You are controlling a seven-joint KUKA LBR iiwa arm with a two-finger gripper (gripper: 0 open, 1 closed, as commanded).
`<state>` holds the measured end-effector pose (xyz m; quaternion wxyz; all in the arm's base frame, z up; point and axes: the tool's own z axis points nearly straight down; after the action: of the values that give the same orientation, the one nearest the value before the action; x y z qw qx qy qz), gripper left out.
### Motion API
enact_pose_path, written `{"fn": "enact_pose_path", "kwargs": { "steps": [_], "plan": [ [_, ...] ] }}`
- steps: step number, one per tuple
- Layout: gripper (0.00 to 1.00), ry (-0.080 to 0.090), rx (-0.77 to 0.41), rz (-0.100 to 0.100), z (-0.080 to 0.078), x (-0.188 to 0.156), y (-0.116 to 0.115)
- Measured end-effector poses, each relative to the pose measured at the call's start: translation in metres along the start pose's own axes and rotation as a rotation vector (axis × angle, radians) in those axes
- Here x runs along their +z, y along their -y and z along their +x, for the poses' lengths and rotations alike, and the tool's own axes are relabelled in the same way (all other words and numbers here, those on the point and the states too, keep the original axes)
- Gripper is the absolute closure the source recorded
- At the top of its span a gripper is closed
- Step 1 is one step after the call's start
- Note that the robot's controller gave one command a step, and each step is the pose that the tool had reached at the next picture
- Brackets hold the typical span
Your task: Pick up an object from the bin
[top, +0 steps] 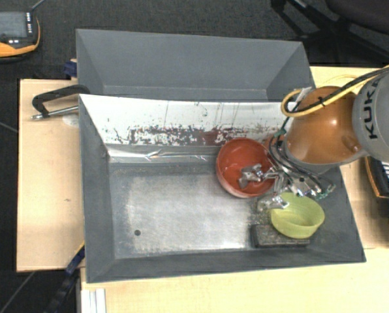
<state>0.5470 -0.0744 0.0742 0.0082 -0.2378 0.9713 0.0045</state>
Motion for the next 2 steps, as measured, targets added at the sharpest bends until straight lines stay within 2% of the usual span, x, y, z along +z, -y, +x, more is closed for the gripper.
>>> {"fn": "enact_pose_path", "kwargs": {
  "steps": [1, 2],
  "plan": [
    [1.00, 0.001, 0.000, 0.005, 0.000, -0.001, 0.002],
    [1.00, 0.008, -0.551, 0.009, -0.034, -0.043, -0.032]
  ]
}}
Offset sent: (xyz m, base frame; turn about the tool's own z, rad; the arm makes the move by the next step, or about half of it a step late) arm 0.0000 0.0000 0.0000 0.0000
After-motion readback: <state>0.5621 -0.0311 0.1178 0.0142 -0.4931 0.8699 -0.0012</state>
